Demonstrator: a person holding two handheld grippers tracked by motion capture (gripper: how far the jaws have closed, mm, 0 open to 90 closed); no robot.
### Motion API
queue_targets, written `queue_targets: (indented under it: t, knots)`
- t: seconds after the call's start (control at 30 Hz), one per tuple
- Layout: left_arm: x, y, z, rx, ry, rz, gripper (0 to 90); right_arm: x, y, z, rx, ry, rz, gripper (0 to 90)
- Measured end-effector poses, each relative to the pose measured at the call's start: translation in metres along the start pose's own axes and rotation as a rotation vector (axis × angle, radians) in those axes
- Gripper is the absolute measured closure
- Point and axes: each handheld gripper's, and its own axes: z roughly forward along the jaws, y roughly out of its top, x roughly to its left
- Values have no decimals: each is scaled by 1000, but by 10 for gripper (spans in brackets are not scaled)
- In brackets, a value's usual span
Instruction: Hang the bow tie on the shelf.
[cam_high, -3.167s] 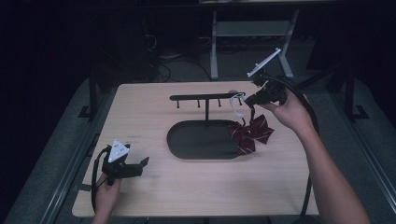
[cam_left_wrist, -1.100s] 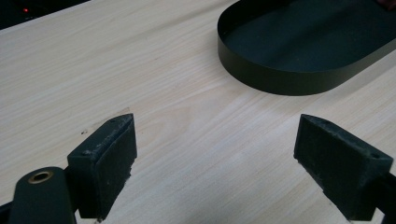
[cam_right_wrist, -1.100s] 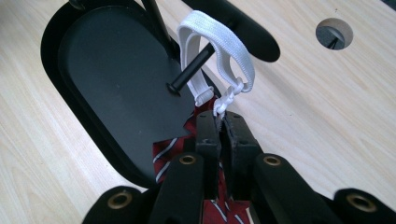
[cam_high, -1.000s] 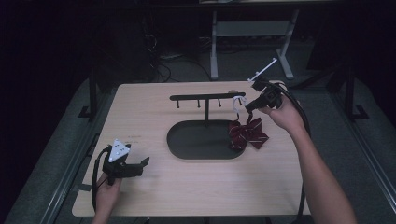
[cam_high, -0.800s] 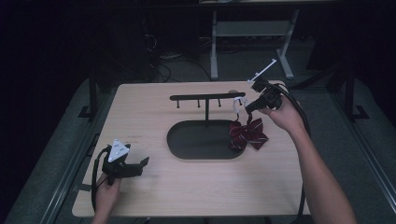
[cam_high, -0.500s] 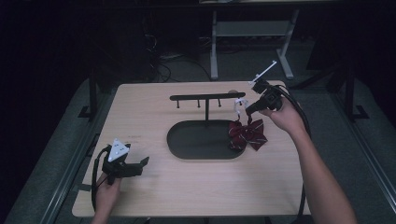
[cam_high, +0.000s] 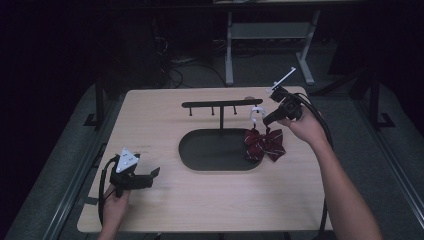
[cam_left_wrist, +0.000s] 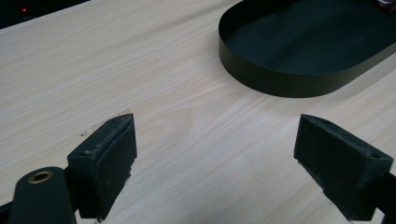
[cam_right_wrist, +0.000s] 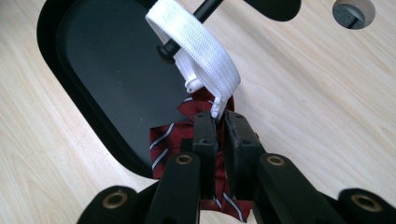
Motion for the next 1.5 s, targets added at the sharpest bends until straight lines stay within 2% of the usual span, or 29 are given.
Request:
queue_targets:
  t: [0.23,0.57,0.83,0.97,1.5]
  knots:
    - [0,0,1,3,1,3,131,-2,-3,2,7,8,0,819]
    - [0,0,1,2,3,0,131,-2,-8,-6,-28,32,5,775]
    - [-2,0,0,2,6,-3,131,-3,-14,-9,-53,54,11,701]
    - [-2,0,0,8,5,4,131,-3,-18,-9,-59,79,12,673]
    - [-3,1,1,4,6,4,131,-4,-24,-10,-80,99,22,551]
